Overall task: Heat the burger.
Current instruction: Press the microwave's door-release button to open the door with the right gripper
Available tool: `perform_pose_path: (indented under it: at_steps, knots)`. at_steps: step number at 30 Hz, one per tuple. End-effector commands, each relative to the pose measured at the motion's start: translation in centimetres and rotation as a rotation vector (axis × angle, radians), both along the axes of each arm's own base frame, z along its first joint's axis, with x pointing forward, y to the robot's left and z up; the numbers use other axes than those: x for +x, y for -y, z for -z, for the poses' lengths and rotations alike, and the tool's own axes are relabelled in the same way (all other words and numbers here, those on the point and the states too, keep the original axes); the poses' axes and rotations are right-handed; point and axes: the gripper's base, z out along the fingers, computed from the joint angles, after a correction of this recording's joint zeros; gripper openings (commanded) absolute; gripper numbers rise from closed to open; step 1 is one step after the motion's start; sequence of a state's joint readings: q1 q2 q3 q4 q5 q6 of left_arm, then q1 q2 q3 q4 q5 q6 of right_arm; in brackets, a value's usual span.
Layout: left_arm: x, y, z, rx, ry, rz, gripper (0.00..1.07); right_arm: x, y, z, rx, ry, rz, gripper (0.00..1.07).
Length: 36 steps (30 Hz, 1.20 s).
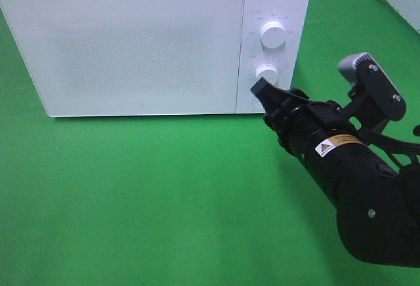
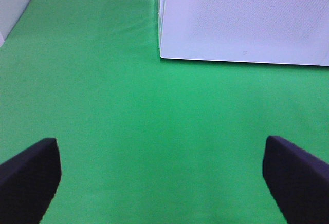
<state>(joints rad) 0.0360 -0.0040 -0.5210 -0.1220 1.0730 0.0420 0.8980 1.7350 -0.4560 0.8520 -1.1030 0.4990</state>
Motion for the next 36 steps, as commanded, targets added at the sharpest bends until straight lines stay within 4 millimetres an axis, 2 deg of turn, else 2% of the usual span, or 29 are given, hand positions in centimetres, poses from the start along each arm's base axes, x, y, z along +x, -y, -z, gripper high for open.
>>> perform_pose_path:
  at_steps: [1, 2, 4, 5, 6, 9, 10, 11, 12, 24, 30, 36]
  knots:
    - [0.0, 0.1, 0.0, -0.008, 0.011, 0.002, 1.00, 0.0, -0.3, 0.0, 0.330, -0.079, 0.090, 0.29]
    - [0.0, 0.1, 0.0, -0.008, 0.011, 0.002, 1.00, 0.0, -0.3, 0.0, 0.330, -0.079, 0.090, 0.29]
    - [0.0, 0.1, 0.0, -0.008, 0.011, 0.002, 1.00, -0.1, -0.4, 0.3, 0.469, -0.135, 0.135, 0.22]
    - [0.0, 0.1, 0.0, -0.008, 0.011, 0.002, 1.00, -0.1, -0.4, 0.3, 0.469, -0.135, 0.135, 0.22]
    - [0.0, 0.1, 0.0, -0.008, 0.011, 0.002, 1.00, -0.2, -0.4, 0.4, 0.515, -0.163, 0.151, 0.17]
    - [0.0, 0.1, 0.0, -0.008, 0.011, 0.002, 1.00, -0.2, -0.5, 0.6, 0.543, -0.184, 0.162, 0.12]
    - [0.0, 0.1, 0.0, -0.008, 0.011, 0.002, 1.00, -0.3, -0.5, 0.6, 0.547, -0.191, 0.164, 0.05]
    - [0.0, 0.1, 0.0, -0.008, 0.011, 0.002, 1.00, -0.3, -0.5, 0.6, 0.547, -0.191, 0.164, 0.05]
    - [0.0, 0.1, 0.0, -0.008, 0.011, 0.002, 1.00, -0.3, -0.5, 0.6, 0.546, -0.191, 0.164, 0.00]
    - [0.0, 0.1, 0.0, -0.008, 0.011, 0.002, 1.00, -0.1, -0.2, 0.8, 0.579, -0.209, 0.193, 0.00]
    - [0.0, 0.1, 0.0, -0.008, 0.011, 0.002, 1.00, 1.3, 0.9, 0.7, 0.624, -0.218, 0.260, 0.00]
    - [0.0, 0.1, 0.0, -0.008, 0.011, 0.002, 1.00, 2.5, 1.0, 0.9, 0.632, -0.216, 0.292, 0.00]
